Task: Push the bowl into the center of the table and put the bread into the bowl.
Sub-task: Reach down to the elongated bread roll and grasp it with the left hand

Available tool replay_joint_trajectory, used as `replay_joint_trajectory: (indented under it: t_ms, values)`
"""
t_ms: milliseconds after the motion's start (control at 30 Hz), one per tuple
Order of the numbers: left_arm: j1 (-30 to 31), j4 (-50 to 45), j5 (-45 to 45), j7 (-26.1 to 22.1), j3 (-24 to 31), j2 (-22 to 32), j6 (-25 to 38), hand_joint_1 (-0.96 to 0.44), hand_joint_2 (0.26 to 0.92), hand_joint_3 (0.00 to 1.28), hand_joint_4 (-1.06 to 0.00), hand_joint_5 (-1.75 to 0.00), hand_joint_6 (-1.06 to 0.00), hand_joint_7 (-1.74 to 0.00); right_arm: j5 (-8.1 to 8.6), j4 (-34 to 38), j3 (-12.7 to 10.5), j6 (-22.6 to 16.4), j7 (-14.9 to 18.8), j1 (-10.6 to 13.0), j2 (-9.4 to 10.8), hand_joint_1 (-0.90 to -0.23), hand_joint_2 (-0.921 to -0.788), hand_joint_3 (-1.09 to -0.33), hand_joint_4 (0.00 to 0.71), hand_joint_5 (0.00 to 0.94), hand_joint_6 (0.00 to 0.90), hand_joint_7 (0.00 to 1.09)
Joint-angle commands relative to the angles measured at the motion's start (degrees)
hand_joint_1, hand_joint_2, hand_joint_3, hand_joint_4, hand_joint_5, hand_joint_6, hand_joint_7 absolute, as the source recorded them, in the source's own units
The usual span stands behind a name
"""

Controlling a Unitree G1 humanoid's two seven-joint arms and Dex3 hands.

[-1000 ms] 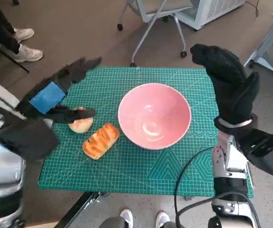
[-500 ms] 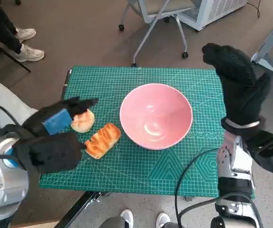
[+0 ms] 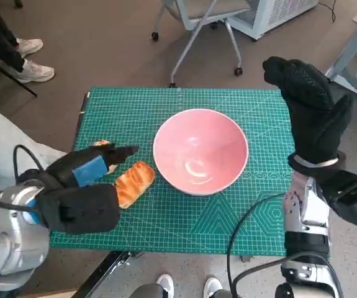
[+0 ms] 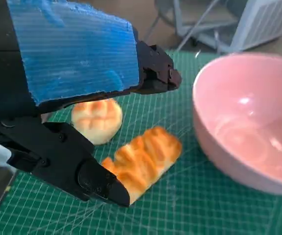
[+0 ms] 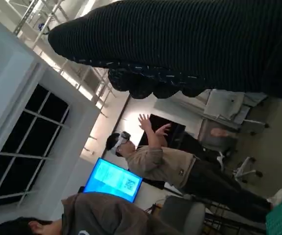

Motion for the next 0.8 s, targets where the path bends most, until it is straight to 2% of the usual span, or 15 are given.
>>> replay_joint_trajectory:
  t_ms: [33, 433, 800]
  values:
    - [0.37, 0.11, 0.84, 0.16, -0.38, 0.01, 0.47, -0.16, 0.711, 0.0, -0.23, -0.01, -0.28, 0.0, 0.45, 0.13, -0.13, 0.85, -0.21, 1.31, 0.01, -0.664, -0.921, -0.703, 0.236, 0.006, 0.146, 0.45]
    - [0.35, 5.73, 3.3, 0.8, -5.31, -2.02, 1.64, -0.25, 0.744, 0.01, -0.24, 0.0, -0.27, 0.0, 0.43, -0.77, -0.1, 1.81, -0.17, 1.67, -0.26, -0.663, -0.921, -0.701, 0.242, 0.007, 0.149, 0.44]
    - [-0.89, 9.99, 4.39, 0.01, -8.98, -4.01, 2.33, -0.27, 0.754, 0.01, -0.23, 0.0, -0.27, 0.0, 0.62, -0.78, -0.24, 2.1, 0.07, 1.54, -0.45, -0.661, -0.921, -0.7, 0.244, 0.006, 0.157, 0.44]
